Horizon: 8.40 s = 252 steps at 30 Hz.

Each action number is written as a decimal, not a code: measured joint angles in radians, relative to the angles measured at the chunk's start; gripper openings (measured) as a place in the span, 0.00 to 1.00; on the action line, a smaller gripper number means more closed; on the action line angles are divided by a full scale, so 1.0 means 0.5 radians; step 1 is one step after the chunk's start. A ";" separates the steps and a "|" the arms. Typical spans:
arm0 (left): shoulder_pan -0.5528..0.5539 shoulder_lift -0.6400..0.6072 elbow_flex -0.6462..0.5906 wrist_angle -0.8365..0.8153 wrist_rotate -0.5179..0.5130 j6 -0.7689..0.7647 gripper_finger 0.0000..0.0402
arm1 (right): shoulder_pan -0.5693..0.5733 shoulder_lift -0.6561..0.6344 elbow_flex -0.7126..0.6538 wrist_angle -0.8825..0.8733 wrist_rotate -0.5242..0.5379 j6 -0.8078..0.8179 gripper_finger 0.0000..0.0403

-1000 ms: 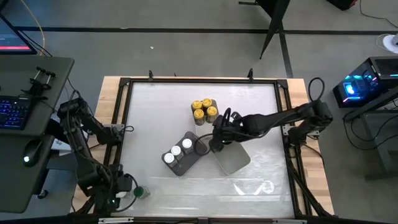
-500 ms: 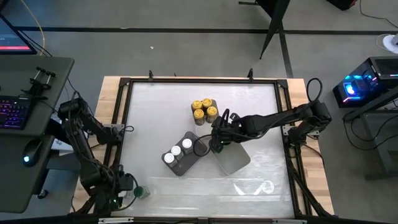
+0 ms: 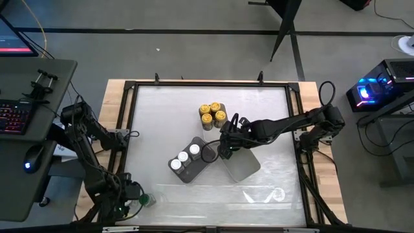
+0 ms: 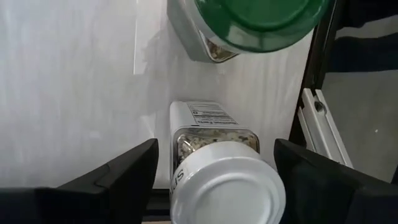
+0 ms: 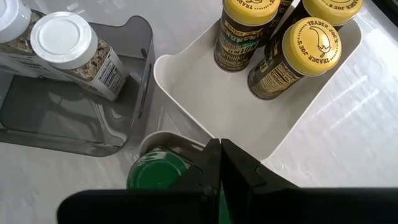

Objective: Sort spices by type
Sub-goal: Put the white seasoning bottle into the black bin, then put the green seasoning bottle into the gray bin

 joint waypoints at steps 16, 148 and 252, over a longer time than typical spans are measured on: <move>0.027 -0.191 0.000 -0.142 0.005 0.056 0.42 | 0.000 -0.021 0.001 -0.005 0.096 -0.031 0.00; 0.363 0.064 0.966 -0.686 -0.266 0.064 0.68 | -0.001 -0.934 0.043 -0.470 0.419 0.221 0.00; 1.958 0.436 1.374 0.267 0.229 2.633 0.41 | 0.047 -0.977 0.043 -0.412 0.436 0.172 0.00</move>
